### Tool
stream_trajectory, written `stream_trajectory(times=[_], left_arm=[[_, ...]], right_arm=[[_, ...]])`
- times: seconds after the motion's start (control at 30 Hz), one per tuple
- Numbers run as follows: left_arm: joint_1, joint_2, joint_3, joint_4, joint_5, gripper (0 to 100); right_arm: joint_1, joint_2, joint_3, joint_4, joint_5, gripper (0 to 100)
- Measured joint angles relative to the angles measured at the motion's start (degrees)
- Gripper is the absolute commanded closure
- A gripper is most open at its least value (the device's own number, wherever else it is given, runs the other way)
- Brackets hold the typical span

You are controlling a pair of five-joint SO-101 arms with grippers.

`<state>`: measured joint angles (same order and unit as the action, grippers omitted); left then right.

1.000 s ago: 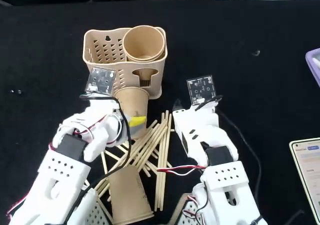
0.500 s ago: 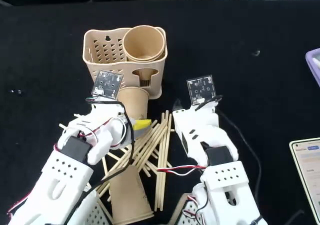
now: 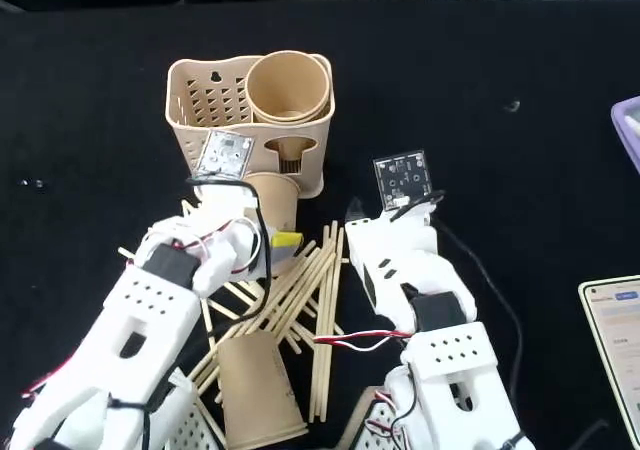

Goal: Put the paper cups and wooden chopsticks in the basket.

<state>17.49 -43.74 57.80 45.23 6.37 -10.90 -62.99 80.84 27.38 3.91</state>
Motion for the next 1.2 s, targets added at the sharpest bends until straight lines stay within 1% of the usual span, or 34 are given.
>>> stream_trajectory(times=[0.1, 0.3, 0.4, 0.53, 0.6, 0.7, 0.9, 1.07, 1.2], left_arm=[[0.0, 1.67, -0.35, 0.0, -0.18, 68], [0.18, 2.02, -0.26, 1.32, -5.45, 68], [-1.05, 1.93, -0.26, 4.75, -8.0, 68], [-3.25, 1.93, -0.97, 11.43, -12.22, 68], [-5.54, 1.93, -2.29, 14.24, -14.95, 68], [-11.08, 1.93, -4.66, 16.53, -19.34, 68], [-23.56, 1.93, -9.76, 17.14, -25.23, 68], [-28.75, 1.93, -11.69, 17.49, -28.13, 68], [-29.89, 1.93, -11.87, 18.46, -28.57, 68]], right_arm=[[0.0, 0.0, 0.0, 0.0, 0.0, 81.5], [0.0, 0.0, 0.0, 0.0, 0.0, 81.5], [0.0, 0.0, 0.0, 0.0, 0.0, 81.5], [0.0, 0.0, 0.0, 0.0, 0.0, 81.5], [0.0, 0.0, 0.0, 0.0, 0.0, 81.5], [0.0, 0.0, 0.0, 0.0, 0.0, 81.5], [0.0, 0.0, 0.0, 0.0, 0.0, 81.5], [0.0, 0.0, 0.0, 0.0, 0.0, 81.5], [0.0, 0.0, 0.0, 0.0, 0.0, 81.5]])
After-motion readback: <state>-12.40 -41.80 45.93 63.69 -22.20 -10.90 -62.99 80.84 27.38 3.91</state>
